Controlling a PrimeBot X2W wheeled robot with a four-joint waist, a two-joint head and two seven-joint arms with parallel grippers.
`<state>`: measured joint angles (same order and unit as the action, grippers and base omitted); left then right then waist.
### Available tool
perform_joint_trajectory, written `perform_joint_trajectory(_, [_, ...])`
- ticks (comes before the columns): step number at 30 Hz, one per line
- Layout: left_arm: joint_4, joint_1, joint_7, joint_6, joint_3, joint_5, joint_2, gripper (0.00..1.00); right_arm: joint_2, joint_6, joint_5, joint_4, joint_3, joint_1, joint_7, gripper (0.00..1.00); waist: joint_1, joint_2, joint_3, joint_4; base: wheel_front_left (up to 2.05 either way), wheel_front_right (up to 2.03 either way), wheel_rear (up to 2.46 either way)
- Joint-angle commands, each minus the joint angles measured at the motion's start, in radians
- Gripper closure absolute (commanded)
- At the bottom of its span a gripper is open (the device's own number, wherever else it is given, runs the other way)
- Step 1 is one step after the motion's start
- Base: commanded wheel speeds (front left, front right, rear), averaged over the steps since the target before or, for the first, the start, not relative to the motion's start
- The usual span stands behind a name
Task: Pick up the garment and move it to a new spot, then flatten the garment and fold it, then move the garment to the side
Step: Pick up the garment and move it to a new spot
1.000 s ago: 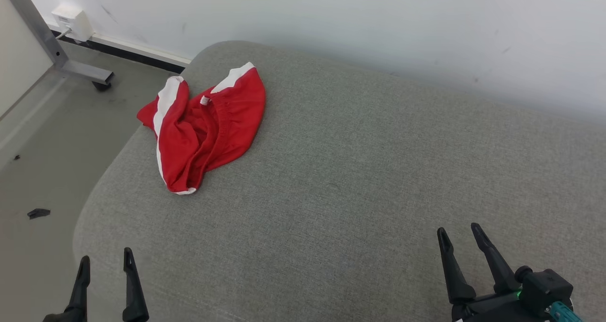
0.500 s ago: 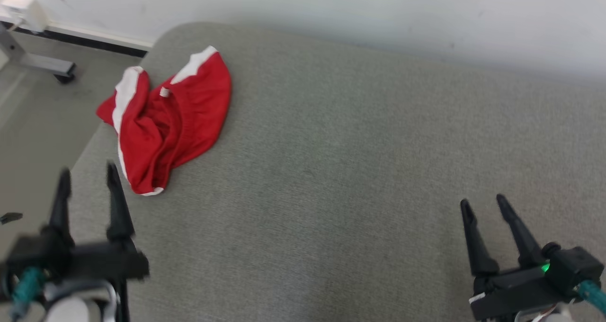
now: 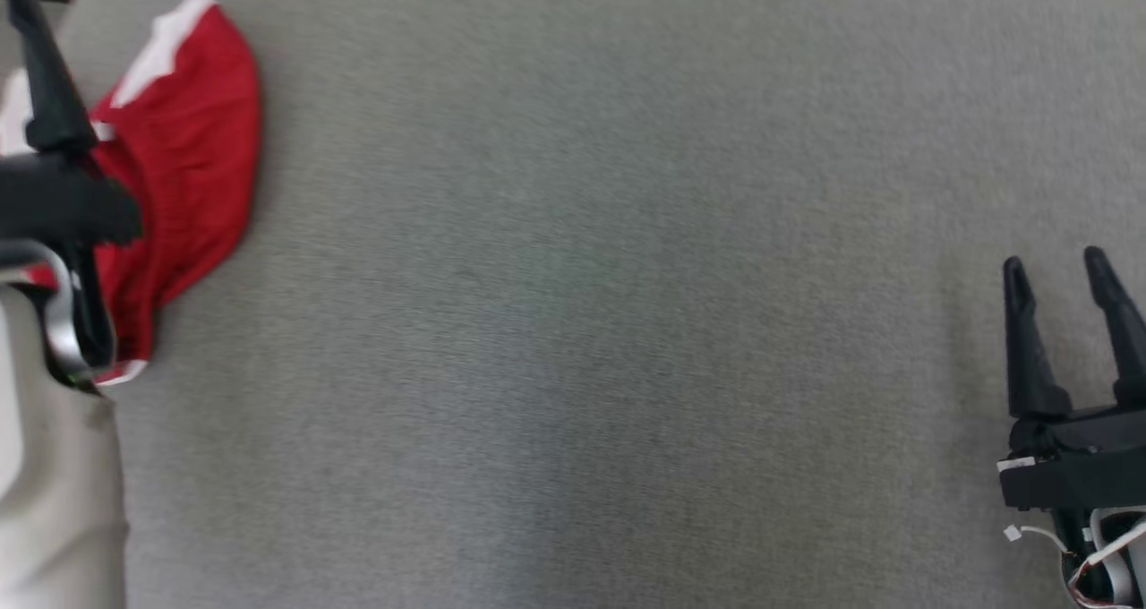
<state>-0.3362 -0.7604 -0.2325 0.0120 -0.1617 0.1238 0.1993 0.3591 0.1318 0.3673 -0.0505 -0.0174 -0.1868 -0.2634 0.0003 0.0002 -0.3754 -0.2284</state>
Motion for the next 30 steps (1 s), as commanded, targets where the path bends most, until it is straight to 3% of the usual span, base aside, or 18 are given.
perform_joint_trajectory(1, [-0.013, -0.017, 0.009, 0.004, -0.005, 0.005, 0.01, 0.0, 0.003, -0.003, 0.004, 0.007, 0.003, -0.014, -0.001, 0.0, -0.0003, -0.0002, -0.114, 0.112, 0.0, 0.0, 0.0])
perform_joint_trajectory(11, [-0.223, -0.13, 0.152, 0.023, -0.01, -0.012, 0.107, 0.0, -0.007, -0.003, -0.003, 0.04, 0.028, -0.034, -0.001, 0.0, -0.0003, -0.0002, -0.163, 0.166, 0.0, 0.0, 0.0])
perform_joint_trajectory(15, [-0.319, -0.127, 0.257, 0.022, -0.024, 0.005, 0.138, 0.0, -0.011, -0.003, -0.009, 0.044, 0.03, -0.035, -0.001, 0.0, -0.0003, -0.0002, -0.163, 0.174, 0.0, 0.0, 0.0])
perform_joint_trajectory(20, [-0.428, -0.113, 0.4, 0.012, -0.036, 0.031, 0.16, 0.0, -0.011, -0.003, -0.016, 0.044, 0.031, -0.033, -0.001, 0.0, -0.0003, -0.0002, -0.156, 0.179, 0.0, 0.0, 0.0])
perform_joint_trajectory(26, [-0.5, -0.108, 0.492, -0.004, -0.023, 0.045, 0.165, 0.0, -0.01, -0.003, -0.018, 0.043, 0.021, -0.036, -0.001, 0.0, -0.0003, -0.0002, -0.144, 0.188, 0.0, 0.0, 0.0])
perform_joint_trajectory(27, [-0.505, -0.106, 0.495, -0.007, -0.017, 0.044, 0.164, 0.05, -0.011, -0.003, -0.019, 0.042, 0.02, -0.036, -0.001, 0.0, -0.0003, -0.0002, -0.141, 0.19, 0.0, 0.0, 0.0])
perform_joint_trajectory(28, [-0.501, -0.106, 0.478, -0.006, -0.015, 0.04, 0.165, 0.69, -0.01, -0.003, -0.018, 0.04, 0.018, -0.035, -0.001, 0.0, -0.0003, -0.0002, -0.138, 0.191, 0.0, 0.0, 0.0])
perform_joint_trajectory(29, [-0.497, -0.107, 0.459, -0.003, -0.009, 0.032, 0.168, 1.0, -0.009, -0.003, -0.017, 0.038, 0.017, -0.035, -0.001, 0.0, -0.0003, -0.0002, -0.134, 0.192, 0.0, 0.0, 0.0])
perform_joint_trajectory(30, [-0.492, -0.108, 0.437, -0.003, -0.002, 0.025, 0.172, 1.0, -0.009, -0.003, -0.017, 0.036, 0.016, -0.034, -0.001, 0.0, -0.0003, -0.0002, -0.13, 0.193, 0.0, 0.0, 0.0])
